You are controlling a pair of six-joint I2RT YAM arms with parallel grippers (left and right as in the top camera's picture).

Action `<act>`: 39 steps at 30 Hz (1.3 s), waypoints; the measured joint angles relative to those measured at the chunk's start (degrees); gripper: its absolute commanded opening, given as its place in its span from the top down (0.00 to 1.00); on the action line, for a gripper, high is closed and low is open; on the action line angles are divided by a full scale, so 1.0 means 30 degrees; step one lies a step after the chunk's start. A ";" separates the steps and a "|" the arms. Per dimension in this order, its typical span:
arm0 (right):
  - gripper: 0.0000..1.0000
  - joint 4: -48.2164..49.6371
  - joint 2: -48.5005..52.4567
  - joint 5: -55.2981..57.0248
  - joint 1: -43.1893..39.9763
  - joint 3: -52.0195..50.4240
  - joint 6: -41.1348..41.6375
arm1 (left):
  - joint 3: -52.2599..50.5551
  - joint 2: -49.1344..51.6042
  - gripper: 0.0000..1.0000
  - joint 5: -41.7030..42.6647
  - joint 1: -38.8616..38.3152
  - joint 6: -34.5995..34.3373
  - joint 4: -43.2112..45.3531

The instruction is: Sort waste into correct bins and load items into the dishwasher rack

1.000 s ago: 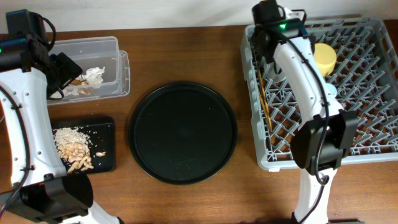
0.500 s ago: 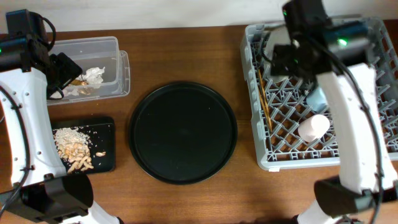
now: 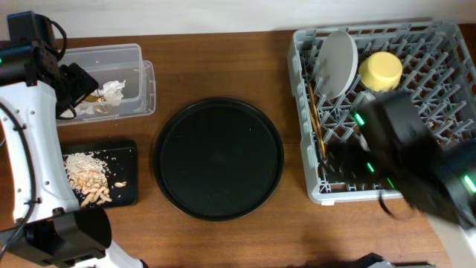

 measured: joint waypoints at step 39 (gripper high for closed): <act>0.02 2.0699 -1.7901 -0.3555 -0.4124 -2.2877 -0.3366 | 0.0000 0.0000 0.01 -0.0124 0.0000 0.0000 0.0000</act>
